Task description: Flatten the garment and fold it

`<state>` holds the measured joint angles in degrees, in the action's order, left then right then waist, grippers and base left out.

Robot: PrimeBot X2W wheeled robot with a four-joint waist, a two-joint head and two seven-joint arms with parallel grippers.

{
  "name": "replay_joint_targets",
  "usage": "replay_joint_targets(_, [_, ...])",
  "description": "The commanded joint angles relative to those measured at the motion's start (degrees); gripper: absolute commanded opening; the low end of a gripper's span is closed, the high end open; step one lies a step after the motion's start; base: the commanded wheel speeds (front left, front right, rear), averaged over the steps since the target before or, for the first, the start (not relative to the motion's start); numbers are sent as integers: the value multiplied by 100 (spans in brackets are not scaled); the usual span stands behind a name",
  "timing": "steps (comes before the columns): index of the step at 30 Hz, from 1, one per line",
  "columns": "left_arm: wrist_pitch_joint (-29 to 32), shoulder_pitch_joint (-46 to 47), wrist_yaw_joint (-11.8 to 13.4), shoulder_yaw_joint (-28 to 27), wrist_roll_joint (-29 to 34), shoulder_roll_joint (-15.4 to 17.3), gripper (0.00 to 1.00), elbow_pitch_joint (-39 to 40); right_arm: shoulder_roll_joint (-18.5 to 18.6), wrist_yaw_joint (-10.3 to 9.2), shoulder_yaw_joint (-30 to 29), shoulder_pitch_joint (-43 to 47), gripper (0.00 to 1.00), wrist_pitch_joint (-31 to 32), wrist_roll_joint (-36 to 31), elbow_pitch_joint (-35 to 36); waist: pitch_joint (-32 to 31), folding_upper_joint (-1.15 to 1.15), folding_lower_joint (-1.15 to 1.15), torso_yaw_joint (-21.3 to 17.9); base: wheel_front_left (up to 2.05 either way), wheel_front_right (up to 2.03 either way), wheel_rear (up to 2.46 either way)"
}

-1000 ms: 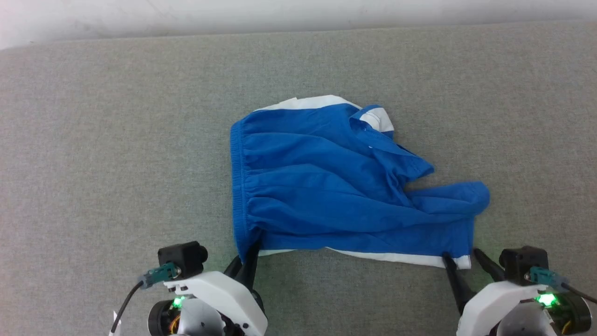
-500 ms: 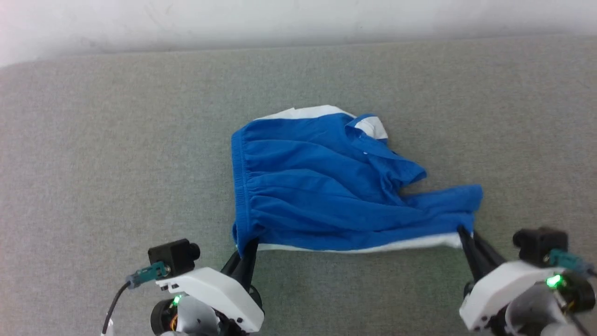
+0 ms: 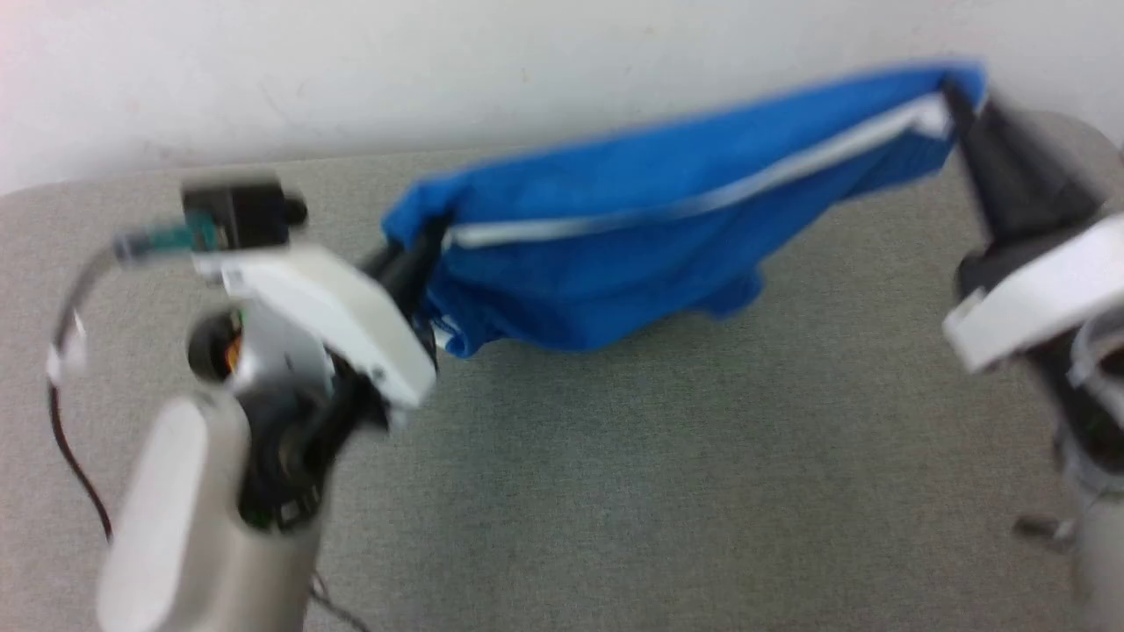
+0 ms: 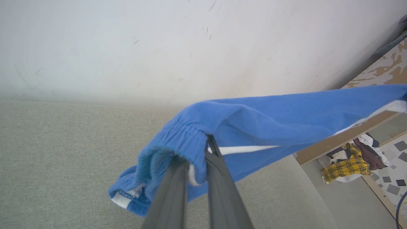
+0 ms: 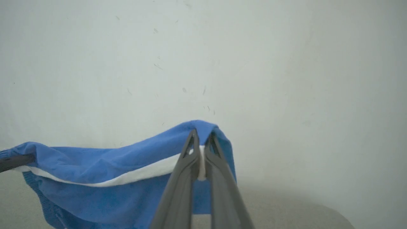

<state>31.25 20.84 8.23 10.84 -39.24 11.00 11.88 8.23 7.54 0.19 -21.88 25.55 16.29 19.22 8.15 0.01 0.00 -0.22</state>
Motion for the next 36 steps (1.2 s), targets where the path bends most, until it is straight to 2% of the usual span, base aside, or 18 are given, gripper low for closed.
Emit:
replay_joint_targets(1, [356, 456, 110, -49, -79, 89, 0, 29, 226, -5, 41, -480, 0, 134, 0, 21, 3, -1, 0, -22, 0, 0, 0])
replay_joint_targets(6, [1325, 1540, 405, -75, -2, 455, 0, -239, 373, -5, 164, -1546, 0, 633, 246, -306, 182, -1, 0, -83, 0, 0, 0])
replay_joint_targets(8, [1597, 1937, 523, -93, -17, 489, 0, -398, 443, -5, 207, -1946, 0, 744, 240, -509, 293, -1, 0, -102, 0, 0, 0])
replay_joint_targets(14, [1890, 2951, 712, -43, 222, 604, 0, -817, 579, -5, 369, -3005, 0, 945, 40, -1168, 955, -1, 0, -145, 0, 0, 0])
replay_joint_targets(17, [1746, 3476, 716, 1, 450, 640, 0, -1051, 565, -5, 399, -3595, 0, 826, -128, -1532, 1449, -1, 0, -196, 0, 0, 0])
replay_joint_targets(21, [1297, 4258, 767, -47, 682, 526, 0, -1364, 573, -5, 482, -4469, 0, 487, -466, -2099, 2108, -1, 0, -238, 0, 0, 0])
replay_joint_targets(22, [1297, 4258, 767, -47, 682, 526, 0, -1364, 573, -5, 482, -4469, 0, 487, -466, -2099, 2108, -1, 0, -238, 0, 0, 0])
replay_joint_targets(28, [255, 5194, 824, -259, 874, 249, 0, -1853, 594, -5, 647, -5477, 0, -132, -880, -2951, 2787, -1, 0, -252, 0, 0, 0])
replay_joint_targets(33, [-293, 5388, 680, -402, 738, 84, 0, -2283, 527, -5, 672, -5757, 0, -488, -904, -3463, 3147, -1, 0, -230, 0, 0, 0])
replay_joint_targets(36, [-444, 5225, 488, -425, 603, 59, 0, -2407, 533, -5, 727, -5648, 0, -666, -812, -3589, 3260, -1, 0, -212, 0, 0, 0])
